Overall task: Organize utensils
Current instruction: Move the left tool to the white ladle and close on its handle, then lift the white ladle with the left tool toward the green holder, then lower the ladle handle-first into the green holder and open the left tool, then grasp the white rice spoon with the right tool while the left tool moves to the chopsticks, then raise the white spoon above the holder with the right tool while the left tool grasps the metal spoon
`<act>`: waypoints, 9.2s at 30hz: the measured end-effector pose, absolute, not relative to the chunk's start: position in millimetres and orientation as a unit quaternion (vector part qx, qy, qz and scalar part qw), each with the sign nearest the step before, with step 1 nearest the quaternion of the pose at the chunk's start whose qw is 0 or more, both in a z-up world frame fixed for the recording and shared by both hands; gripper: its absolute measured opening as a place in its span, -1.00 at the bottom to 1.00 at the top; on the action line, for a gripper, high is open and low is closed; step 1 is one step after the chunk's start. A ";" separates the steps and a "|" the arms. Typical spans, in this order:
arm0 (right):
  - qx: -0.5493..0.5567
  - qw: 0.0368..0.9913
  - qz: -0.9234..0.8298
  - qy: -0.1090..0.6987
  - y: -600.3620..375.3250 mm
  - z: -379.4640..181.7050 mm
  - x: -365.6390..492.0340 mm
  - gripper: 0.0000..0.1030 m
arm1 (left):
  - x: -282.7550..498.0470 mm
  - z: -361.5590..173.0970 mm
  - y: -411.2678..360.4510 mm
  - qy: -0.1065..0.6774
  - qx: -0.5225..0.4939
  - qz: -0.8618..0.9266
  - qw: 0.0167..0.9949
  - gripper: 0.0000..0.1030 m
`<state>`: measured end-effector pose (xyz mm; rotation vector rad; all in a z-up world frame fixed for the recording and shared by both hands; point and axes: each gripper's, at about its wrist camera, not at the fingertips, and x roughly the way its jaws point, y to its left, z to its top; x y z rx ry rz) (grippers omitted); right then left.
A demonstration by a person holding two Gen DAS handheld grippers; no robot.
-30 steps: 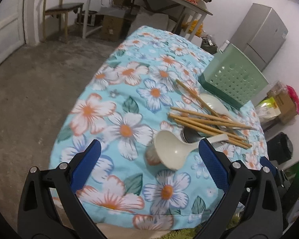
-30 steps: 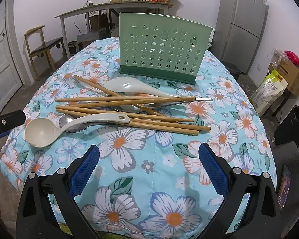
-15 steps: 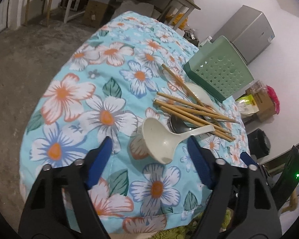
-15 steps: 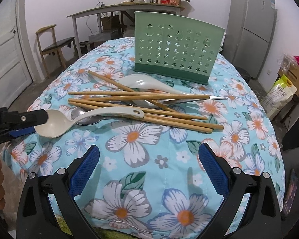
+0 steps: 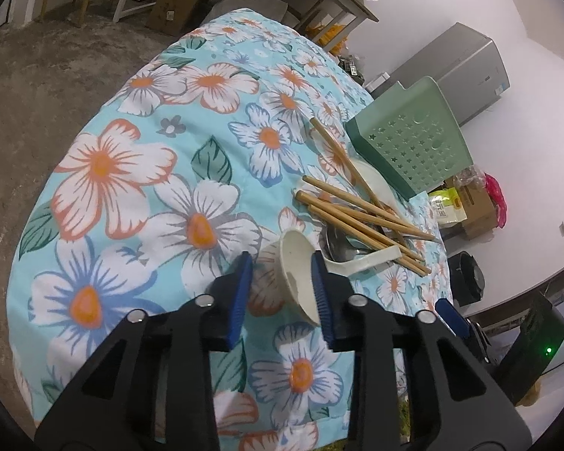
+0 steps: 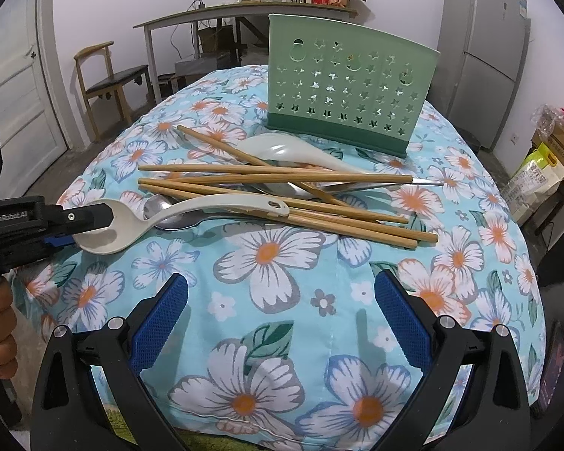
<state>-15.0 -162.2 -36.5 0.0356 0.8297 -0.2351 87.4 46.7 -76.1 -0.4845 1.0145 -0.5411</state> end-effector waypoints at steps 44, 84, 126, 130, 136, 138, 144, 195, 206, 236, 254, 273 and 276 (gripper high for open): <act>-0.255 0.886 -0.024 0.387 -56.1 -57.6 36.1 -0.30 | 122.5 -14.5 139.4 0.364 -0.314 -0.212 0.851 -0.90; 0.100 0.945 0.139 0.279 -154.7 112.2 3.8 -0.95 | 142.3 89.3 73.5 0.265 -0.224 -0.240 0.907 -0.90; 0.171 0.966 0.095 0.171 -319.5 155.4 23.6 -0.94 | 239.1 118.9 -146.2 0.335 0.034 -0.273 0.901 0.08; 0.164 0.969 0.105 0.151 -323.0 174.0 23.8 -0.94 | 231.5 123.1 -126.7 0.324 -0.018 -0.268 0.907 0.34; 0.171 0.970 0.128 0.113 -339.2 210.1 22.9 -0.94 | 219.0 104.4 -96.2 0.332 -0.049 -0.233 0.913 0.50; 0.169 0.972 0.124 0.107 -343.2 216.6 26.5 -0.94 | 212.4 95.8 -88.2 0.333 -0.055 -0.232 0.912 0.54; 0.164 0.972 0.122 0.116 -356.5 211.3 54.8 -0.94 | 200.3 63.5 -79.4 0.369 -0.063 -0.254 0.892 0.70; 0.125 0.943 0.023 0.307 -318.7 33.0 47.9 0.19 | 163.8 0.8 -80.7 0.406 -0.065 -0.304 0.859 0.83; -0.083 0.927 0.045 0.364 -250.9 1.6 85.0 0.16 | 179.0 1.7 -56.6 0.403 -0.068 -0.239 0.881 0.83; -0.354 0.856 0.051 0.372 -173.8 -20.4 111.1 -0.57 | 199.7 -11.6 -33.4 0.403 -0.097 -0.231 0.880 0.83; -0.247 0.913 -0.008 0.324 -203.5 5.9 120.2 -0.94 | 191.2 0.9 -48.4 0.389 -0.093 -0.272 0.875 0.33; -0.028 0.956 -0.092 0.276 -291.1 57.2 52.8 -0.94 | 180.7 -47.1 -121.2 0.523 -0.024 -0.359 0.773 -0.62; -0.007 0.956 -0.093 0.277 -298.8 52.1 52.0 -0.94 | 171.5 -51.1 -118.2 0.542 -0.024 -0.363 0.758 -0.63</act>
